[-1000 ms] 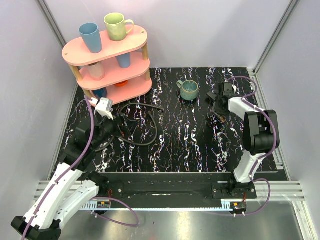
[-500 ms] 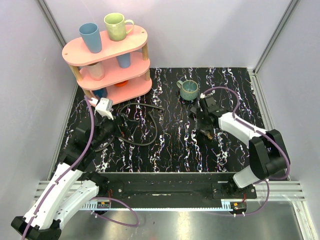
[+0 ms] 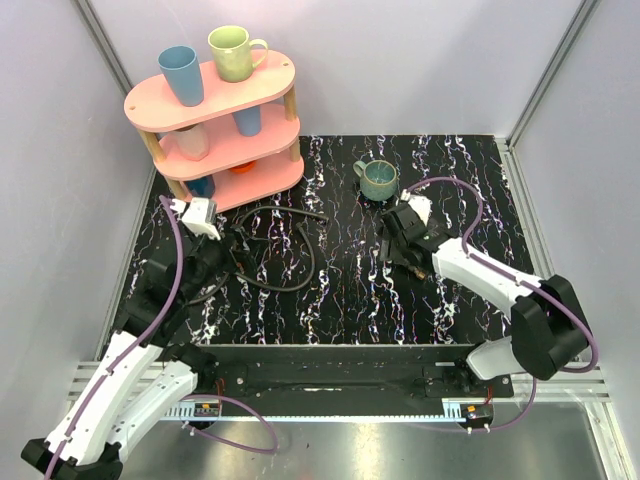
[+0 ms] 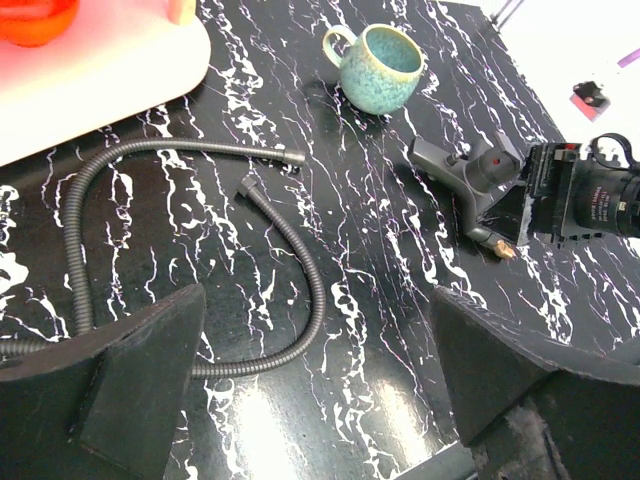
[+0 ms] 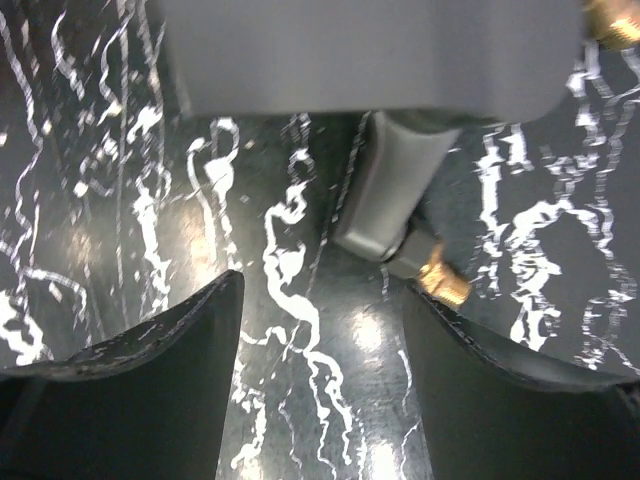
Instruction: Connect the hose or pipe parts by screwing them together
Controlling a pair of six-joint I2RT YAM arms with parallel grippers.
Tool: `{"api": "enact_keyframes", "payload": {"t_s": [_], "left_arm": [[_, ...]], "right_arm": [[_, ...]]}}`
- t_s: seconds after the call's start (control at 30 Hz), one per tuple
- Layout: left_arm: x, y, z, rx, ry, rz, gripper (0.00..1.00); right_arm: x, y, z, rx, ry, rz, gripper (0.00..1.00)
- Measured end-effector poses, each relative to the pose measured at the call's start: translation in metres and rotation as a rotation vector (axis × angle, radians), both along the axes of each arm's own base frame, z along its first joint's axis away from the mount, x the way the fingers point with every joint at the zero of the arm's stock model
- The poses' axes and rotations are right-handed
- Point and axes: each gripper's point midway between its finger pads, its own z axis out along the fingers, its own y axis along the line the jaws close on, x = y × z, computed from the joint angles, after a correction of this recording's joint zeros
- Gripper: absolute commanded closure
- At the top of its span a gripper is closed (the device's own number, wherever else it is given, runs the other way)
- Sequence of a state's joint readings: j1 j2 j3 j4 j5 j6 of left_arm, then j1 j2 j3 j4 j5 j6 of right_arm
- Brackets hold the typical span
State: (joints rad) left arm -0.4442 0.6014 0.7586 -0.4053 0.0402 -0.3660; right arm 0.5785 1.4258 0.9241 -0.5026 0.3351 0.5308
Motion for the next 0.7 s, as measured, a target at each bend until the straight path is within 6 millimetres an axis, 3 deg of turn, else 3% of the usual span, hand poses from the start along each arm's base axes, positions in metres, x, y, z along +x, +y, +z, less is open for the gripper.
{"api": "enact_keyframes", "payload": {"t_s": [0.23,0.4,0.7], "left_arm": [[0.001,0.005,0.002,0.001,-0.012,0.028,0.02],[0.001,0.006,0.001,0.004,-0.009,0.031,0.02],[0.002,0.007,0.001,0.006,-0.009,0.039,0.02]], "right_arm": [[0.023,-0.027,0.006,-0.116,-0.095,-0.161,0.27],[0.04,-0.032,-0.013,-0.182,-0.074,-0.217,0.28],[0.045,-0.036,-0.036,-0.21,-0.031,-0.261,0.32]]}}
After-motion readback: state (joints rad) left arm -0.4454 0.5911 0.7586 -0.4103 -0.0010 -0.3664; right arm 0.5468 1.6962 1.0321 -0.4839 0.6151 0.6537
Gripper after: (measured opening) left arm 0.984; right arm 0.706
